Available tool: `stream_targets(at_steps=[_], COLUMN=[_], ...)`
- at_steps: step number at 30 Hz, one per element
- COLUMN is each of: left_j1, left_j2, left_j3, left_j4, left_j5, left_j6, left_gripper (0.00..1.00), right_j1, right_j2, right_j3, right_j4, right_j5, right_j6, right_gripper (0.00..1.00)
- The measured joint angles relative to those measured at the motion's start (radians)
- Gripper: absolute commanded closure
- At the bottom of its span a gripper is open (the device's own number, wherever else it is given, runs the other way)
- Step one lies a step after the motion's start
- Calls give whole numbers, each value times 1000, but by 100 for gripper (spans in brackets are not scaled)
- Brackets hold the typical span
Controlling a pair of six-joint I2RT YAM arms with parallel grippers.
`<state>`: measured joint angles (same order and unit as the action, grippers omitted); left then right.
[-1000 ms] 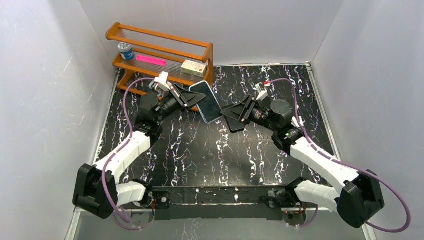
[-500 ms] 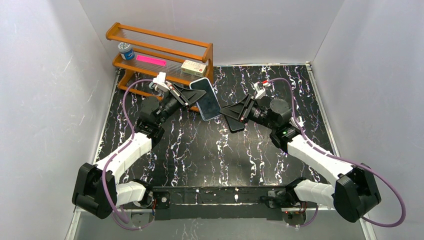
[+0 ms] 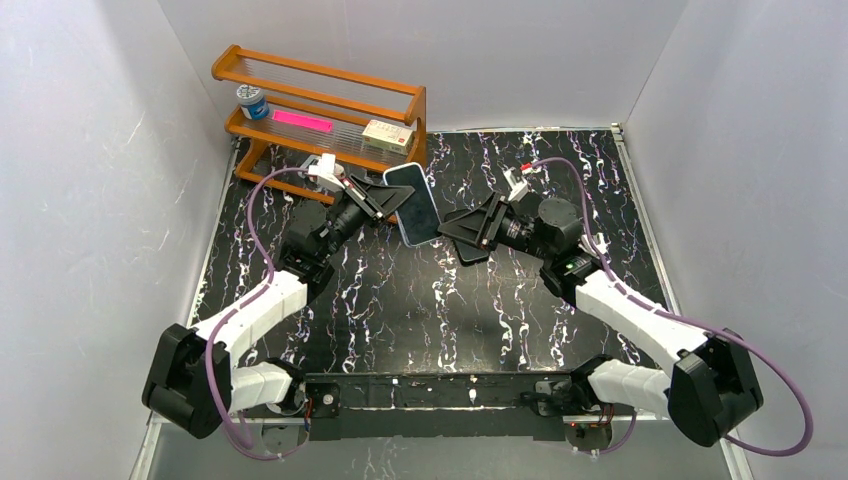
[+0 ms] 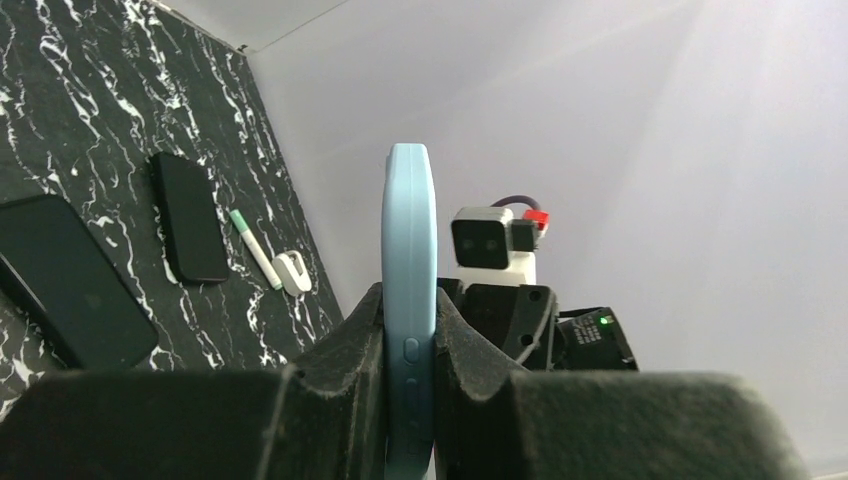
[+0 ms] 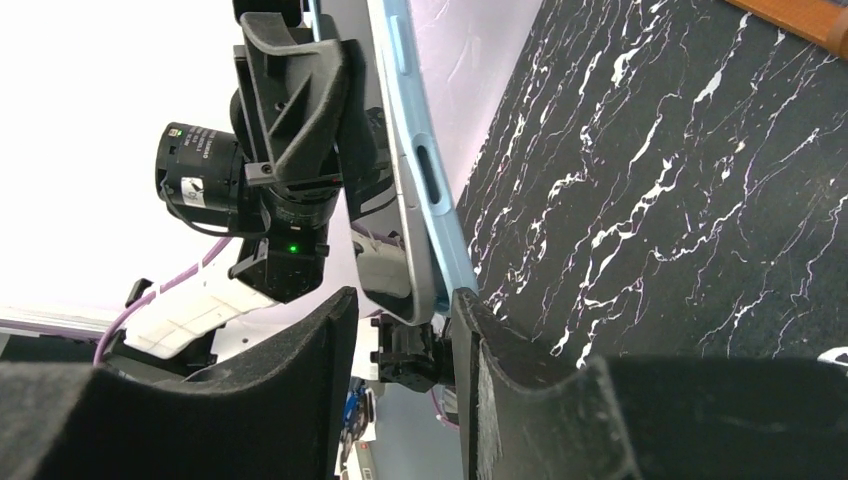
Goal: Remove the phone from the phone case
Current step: Remove the phone case from the phone.
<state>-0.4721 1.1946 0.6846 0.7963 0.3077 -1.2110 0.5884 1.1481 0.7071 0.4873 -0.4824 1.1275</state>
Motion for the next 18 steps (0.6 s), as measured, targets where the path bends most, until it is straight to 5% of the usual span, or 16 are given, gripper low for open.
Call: stream_targets(at_steps=[18], left_j1=[-62], left_j2=[-17], left_j3=[-2], left_j4=[-71], left_j5=[-122], left_j6=[41], left_gripper=[100], right_j1=[21], right_j2=[-117], right_j3=[4], right_j4=[-179], right_j5=[76], right_j6=[-8], right_gripper=[46])
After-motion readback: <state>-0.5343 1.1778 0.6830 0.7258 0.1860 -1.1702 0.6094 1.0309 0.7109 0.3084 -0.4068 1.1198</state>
